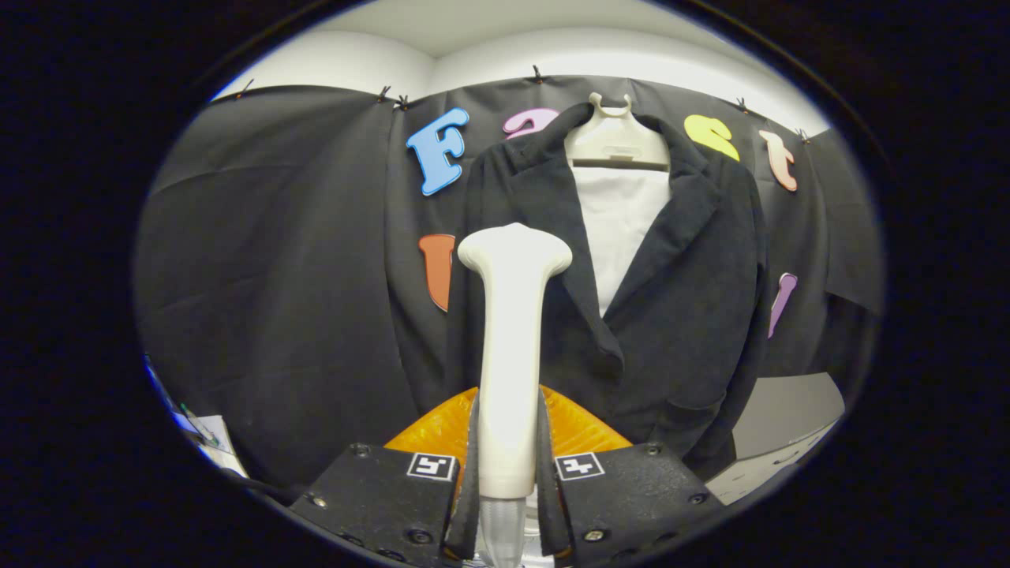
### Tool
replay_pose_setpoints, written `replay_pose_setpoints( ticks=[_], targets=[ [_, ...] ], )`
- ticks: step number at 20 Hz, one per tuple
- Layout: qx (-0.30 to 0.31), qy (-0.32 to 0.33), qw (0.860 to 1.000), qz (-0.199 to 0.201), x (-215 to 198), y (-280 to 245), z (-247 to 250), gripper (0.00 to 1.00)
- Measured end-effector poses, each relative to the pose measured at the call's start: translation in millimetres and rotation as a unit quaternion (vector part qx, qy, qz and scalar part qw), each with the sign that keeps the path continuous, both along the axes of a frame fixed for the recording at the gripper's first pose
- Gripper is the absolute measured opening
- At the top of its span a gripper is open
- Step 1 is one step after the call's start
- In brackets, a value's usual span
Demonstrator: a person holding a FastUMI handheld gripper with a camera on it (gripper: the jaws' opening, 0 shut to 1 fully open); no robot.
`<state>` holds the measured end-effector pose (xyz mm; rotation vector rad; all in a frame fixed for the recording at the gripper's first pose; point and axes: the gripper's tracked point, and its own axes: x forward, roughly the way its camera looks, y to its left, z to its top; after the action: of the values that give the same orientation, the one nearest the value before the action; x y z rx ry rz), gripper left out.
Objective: Iron the clothes twice with a garment steamer, once on the left side and once on the right side.
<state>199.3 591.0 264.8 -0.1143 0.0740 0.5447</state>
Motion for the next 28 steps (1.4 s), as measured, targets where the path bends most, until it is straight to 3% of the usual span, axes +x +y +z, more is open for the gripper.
replay_pose_setpoints(
  ticks=[28],
  targets=[
    [-0.049,0.107,0.993,-0.023,7,-56,-135,0.33]
  ],
)
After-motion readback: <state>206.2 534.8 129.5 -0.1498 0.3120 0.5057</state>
